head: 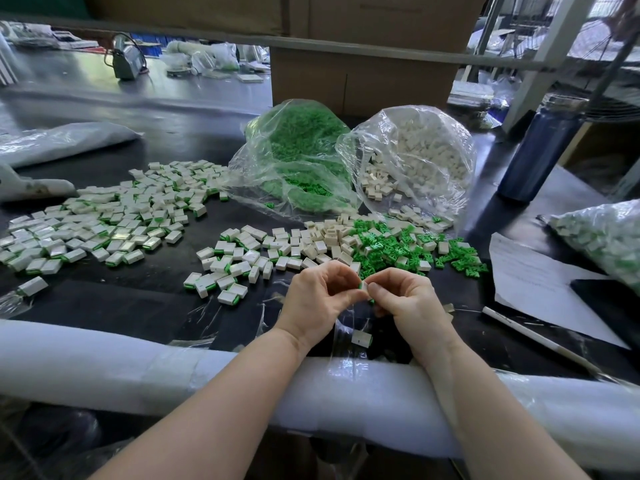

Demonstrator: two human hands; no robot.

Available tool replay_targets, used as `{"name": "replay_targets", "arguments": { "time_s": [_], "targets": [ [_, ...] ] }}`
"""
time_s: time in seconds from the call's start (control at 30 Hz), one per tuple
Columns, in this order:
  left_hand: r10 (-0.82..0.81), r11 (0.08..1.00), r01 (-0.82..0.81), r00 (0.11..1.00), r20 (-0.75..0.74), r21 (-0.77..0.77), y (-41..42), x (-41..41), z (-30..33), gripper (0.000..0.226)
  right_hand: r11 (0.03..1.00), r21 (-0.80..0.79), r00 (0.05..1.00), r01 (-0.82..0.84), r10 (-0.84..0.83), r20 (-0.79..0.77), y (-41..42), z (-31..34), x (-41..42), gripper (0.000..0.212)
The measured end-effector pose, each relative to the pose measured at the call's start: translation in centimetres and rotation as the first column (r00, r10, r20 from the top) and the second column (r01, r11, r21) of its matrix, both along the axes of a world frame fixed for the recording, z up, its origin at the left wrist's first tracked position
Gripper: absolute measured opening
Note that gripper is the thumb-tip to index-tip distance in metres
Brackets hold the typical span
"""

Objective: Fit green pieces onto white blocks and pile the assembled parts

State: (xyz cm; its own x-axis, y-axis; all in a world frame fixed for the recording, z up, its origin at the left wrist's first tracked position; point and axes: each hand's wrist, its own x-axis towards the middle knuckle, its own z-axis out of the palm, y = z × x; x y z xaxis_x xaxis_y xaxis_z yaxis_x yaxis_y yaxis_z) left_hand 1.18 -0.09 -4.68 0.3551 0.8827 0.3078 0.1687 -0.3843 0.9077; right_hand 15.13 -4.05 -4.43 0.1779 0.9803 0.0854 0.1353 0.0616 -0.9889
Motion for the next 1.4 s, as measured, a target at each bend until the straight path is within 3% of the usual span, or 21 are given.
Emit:
{"name": "replay_targets", "arguments": {
  "time_s": [0.33, 0.87, 1.13, 1.27, 1.4],
  "targets": [
    [-0.022, 0.999, 0.024, 0.998, -0.059, 0.034, -0.27, -0.08, 0.19, 0.014, 1.000, -0.007, 1.000, -0.006, 0.006, 0.004, -0.07, 0.07, 0.04, 0.022],
    [-0.094, 0.995, 0.087, 0.984, -0.154, -0.052, -0.10, -0.03, -0.11, 0.027, 1.000, 0.005, 0.999, -0.028, 0.028, 0.032, -0.14, 0.09, 0.13, 0.021],
    [-0.041, 0.988, 0.049, 0.998, 0.056, -0.147, 0.03, -0.26, 0.35, 0.010, 0.999, 0.021, 0.994, 0.026, -0.023, -0.105, -0.13, 0.07, 0.24, 0.022],
    [0.003, 0.986, 0.011, 0.997, 0.079, -0.169, 0.00, -0.35, 0.32, 0.006, 0.998, 0.042, 0.998, 0.057, -0.057, -0.007, -0.09, 0.08, 0.24, 0.025],
    [0.002, 0.986, -0.006, 1.000, -0.026, -0.164, 0.09, -0.30, 0.25, 0.010, 0.995, 0.074, 0.992, 0.070, -0.077, 0.097, -0.18, 0.12, 0.11, 0.025]
  ]
}}
